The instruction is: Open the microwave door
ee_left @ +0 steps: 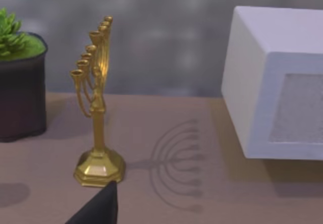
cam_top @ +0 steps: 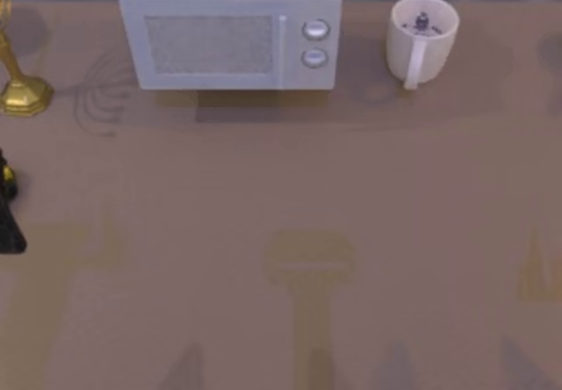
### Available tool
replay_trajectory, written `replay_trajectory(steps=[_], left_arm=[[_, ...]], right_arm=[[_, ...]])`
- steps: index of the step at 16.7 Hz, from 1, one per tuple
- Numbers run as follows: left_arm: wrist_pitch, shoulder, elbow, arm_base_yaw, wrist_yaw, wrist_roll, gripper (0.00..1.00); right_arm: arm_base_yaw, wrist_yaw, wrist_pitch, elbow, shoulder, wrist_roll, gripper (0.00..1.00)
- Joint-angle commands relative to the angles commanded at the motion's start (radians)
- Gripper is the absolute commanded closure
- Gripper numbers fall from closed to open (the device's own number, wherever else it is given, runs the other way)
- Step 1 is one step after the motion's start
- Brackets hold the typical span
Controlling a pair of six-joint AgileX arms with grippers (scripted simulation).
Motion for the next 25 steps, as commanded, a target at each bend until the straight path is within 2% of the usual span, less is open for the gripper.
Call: replay_trajectory(steps=[6,17,21,25], left_arm=[[-0.303,0.501,0.567,-0.139,-0.056,-0.109,0.00],[-0.909,1.549,1.736,-0.423,-0.197,-0.378,0.00],[-1.067,1.846,2.041,-0.494,-0.242,-0.454,0.00],[-1.160,2.029,2.219,-0.533,-0.270,-0.499,0.00]], right_arm=[[0.000,0.000,0.000,0.000,0.000,0.000,0.00],[0.000,0.000,0.000,0.000,0.000,0.000,0.00],[0.000,0.000,0.000,0.000,0.000,0.000,0.00],[0.000,0.000,0.000,0.000,0.000,0.000,0.00]])
